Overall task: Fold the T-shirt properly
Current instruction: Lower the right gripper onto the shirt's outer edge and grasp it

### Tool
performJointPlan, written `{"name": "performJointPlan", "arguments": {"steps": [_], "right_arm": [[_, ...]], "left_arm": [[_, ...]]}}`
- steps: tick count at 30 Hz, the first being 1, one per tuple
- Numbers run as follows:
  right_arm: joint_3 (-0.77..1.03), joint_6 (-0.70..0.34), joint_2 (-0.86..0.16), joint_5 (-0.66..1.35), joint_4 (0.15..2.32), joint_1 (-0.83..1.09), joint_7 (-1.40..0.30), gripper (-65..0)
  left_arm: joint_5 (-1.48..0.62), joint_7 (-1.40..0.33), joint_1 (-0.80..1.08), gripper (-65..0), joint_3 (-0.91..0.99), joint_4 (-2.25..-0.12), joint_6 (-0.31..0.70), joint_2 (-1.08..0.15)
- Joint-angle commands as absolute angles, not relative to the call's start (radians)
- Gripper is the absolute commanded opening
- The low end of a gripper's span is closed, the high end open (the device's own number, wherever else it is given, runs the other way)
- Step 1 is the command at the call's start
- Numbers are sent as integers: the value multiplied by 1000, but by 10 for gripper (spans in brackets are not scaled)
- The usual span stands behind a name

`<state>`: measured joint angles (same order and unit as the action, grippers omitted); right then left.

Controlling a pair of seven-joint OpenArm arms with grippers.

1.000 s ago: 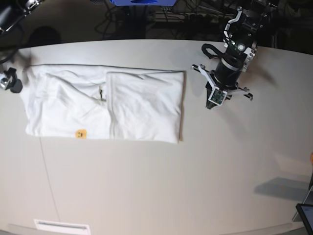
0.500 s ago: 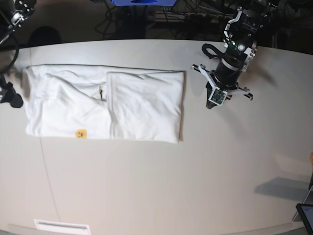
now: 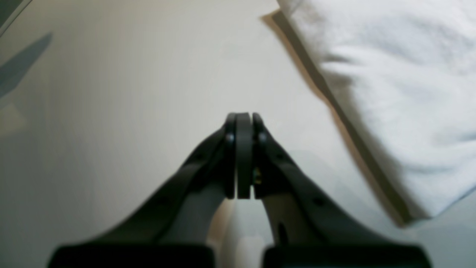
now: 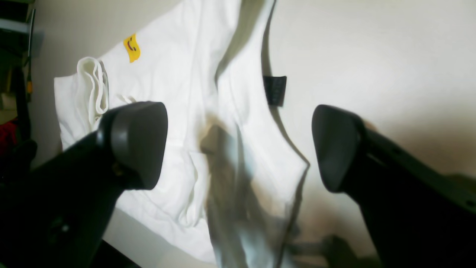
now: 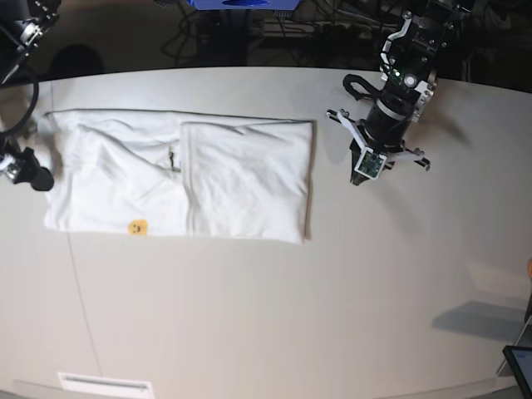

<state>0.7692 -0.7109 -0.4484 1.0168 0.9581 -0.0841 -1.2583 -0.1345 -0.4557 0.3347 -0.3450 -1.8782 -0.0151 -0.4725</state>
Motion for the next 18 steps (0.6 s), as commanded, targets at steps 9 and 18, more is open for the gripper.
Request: {"name": "performJointPlan", "arguments": {"steps": [9, 18], "right_arm": [[756, -698, -395, 946, 961, -36, -1333, -55], [680, -698, -387, 947, 961, -35, -1328, -55]], "left_arm": [[-137, -437, 331, -650, -286, -1890, -22, -475], [-140, -430, 292, -650, -289, -1794, -22, -444]]}}
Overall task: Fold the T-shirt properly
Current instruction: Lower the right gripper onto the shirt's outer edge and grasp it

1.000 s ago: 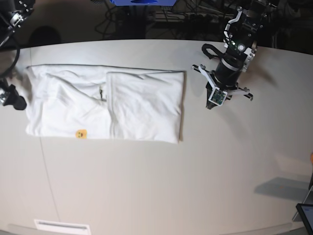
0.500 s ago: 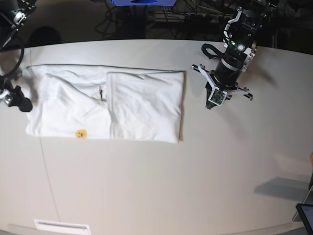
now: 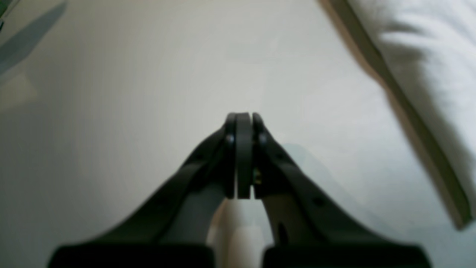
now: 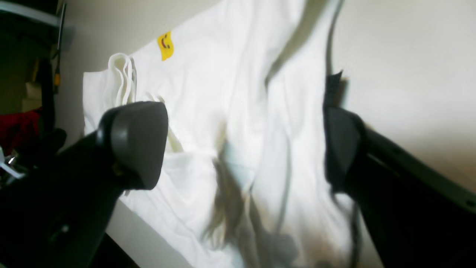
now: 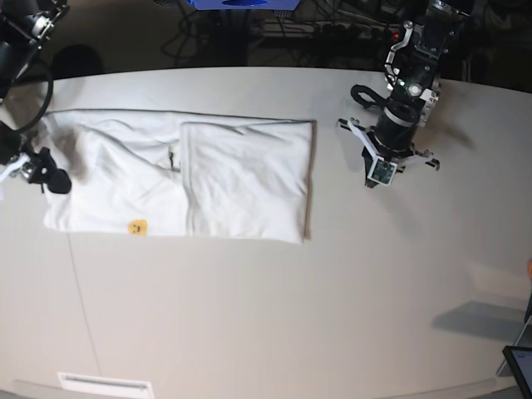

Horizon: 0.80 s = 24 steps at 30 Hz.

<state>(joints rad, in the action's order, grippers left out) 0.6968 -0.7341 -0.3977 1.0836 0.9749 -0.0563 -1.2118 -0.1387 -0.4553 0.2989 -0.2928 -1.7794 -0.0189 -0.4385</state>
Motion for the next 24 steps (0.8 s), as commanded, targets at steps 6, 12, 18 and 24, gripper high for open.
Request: {"name": "performJointPlan", "arguments": {"steps": [6, 12, 18, 24], "right_arm": [[679, -698, -387, 947, 961, -35, -1326, -55], [677, -698, -387, 947, 963, -35, -1326, -55], [677, -698, -387, 943, 1010, -31, -1326, -55], [677, -698, -366, 943, 1069, -12, -1330, -55]], "left_arm": [[-140, -435, 257, -650, -278, -1699, 84, -395], [-134, -437, 255, -650, -275, -1627, 107, -369], [-133, -437, 259, -650, -275, -1629, 107, -369], [-131, -437, 257, -650, -275, -1629, 107, -369]]}}
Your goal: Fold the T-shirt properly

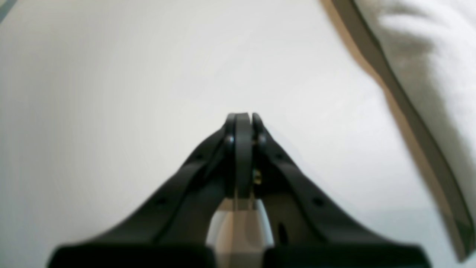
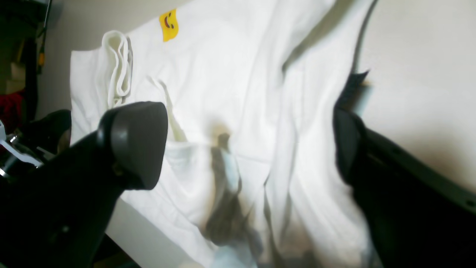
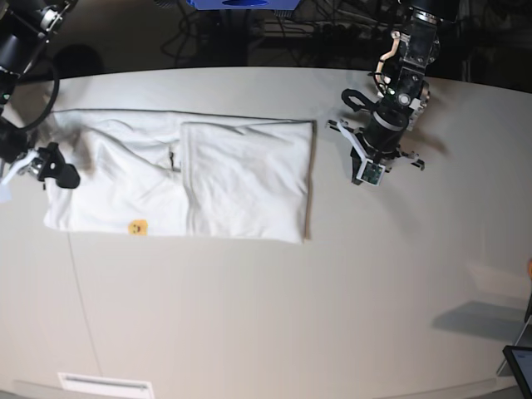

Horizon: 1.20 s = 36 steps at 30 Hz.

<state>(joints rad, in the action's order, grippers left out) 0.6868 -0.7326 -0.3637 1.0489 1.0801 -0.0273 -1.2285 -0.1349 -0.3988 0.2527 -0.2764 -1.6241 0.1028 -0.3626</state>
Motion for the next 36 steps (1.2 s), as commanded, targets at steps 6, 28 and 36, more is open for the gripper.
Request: {"name": "performJointPlan", "arguments": {"steps": [6, 28, 36], "right_arm": [[677, -698, -346, 941, 1076, -1, -1330, -57], [627, -698, -325, 941, 1076, -4, -1279, -547], [627, -698, -326, 940, 1147, -1, -1277, -644]], "left_arm": [[-131, -437, 257, -650, -275, -1629, 107, -369], [-140, -437, 257, -650, -289, -1630, 110, -338], [-131, -437, 255, -650, -331, -1630, 110, -320]]}}
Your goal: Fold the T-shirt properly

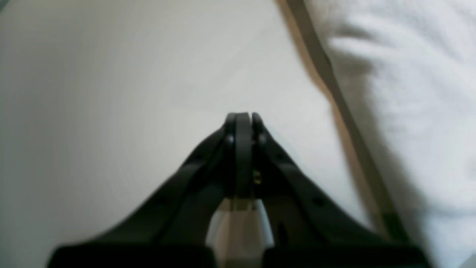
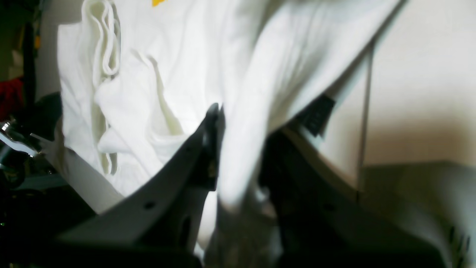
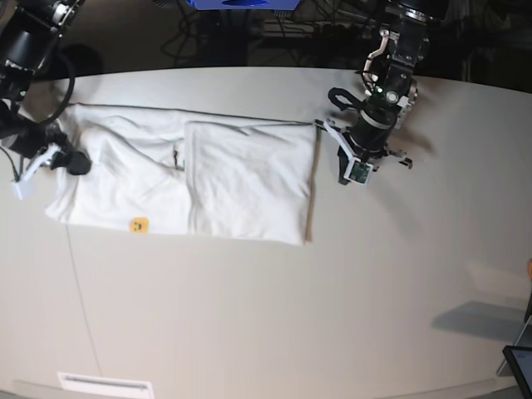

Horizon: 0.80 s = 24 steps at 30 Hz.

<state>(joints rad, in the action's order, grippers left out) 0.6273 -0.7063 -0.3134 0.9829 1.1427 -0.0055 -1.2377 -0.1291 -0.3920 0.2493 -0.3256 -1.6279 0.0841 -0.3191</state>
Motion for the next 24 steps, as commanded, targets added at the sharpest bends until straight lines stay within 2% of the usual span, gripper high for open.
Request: {"name": "performJointPlan", "arguments": {"steps": [1, 7, 17, 24], "right_arm": [[627, -698, -326, 937, 1168, 1, -1277, -644], [630, -693, -323, 918, 1290, 4, -1276, -646], [633, -559, -321, 920, 1497, 42, -1276, -646], [628, -427, -303, 920, 1656, 65, -1276, -646]], "left_arm": [[-131, -437, 254, -650, -344, -1629, 110, -321], [-140, -437, 228, -650, -409, -1610, 110, -317], [-140, -437, 205, -650, -498, -1606, 110, -289], [-140, -437, 193, -650, -529, -1610, 111, -275]]}}
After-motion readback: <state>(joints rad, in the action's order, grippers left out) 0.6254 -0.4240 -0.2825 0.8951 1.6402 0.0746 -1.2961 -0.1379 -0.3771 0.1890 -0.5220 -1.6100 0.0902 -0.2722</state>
